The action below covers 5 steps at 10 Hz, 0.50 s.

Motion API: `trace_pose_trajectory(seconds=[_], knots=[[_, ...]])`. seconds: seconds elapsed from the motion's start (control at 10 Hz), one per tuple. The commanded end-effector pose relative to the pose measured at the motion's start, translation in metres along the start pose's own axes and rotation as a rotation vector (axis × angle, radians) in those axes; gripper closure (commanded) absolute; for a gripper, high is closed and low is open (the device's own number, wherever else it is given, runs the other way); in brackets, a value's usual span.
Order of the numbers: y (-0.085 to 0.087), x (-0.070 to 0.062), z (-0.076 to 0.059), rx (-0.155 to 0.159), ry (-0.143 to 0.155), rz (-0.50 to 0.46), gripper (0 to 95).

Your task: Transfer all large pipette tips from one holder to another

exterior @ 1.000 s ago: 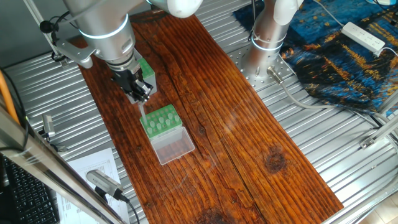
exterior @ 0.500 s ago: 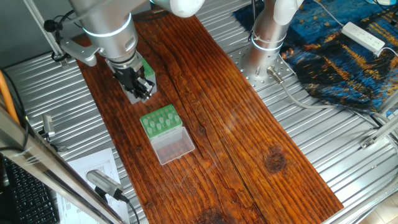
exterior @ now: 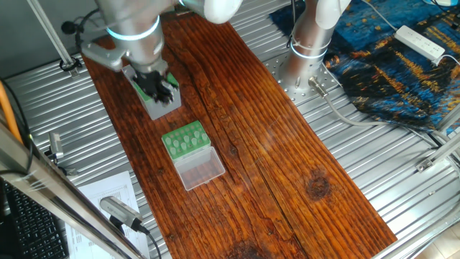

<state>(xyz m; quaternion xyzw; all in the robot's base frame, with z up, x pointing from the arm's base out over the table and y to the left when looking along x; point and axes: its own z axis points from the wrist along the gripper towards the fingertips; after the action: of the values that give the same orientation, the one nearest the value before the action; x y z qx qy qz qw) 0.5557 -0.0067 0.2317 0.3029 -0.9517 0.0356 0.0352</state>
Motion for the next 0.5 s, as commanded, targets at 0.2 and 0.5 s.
trace_pose_trajectory(seconds=[0.2, 0.5], knots=[[-0.042, 0.028, 0.025, -0.014, -0.002, 0.020, 76.0], [-0.047, 0.048, 0.050, -0.029, -0.003, 0.124, 76.0]])
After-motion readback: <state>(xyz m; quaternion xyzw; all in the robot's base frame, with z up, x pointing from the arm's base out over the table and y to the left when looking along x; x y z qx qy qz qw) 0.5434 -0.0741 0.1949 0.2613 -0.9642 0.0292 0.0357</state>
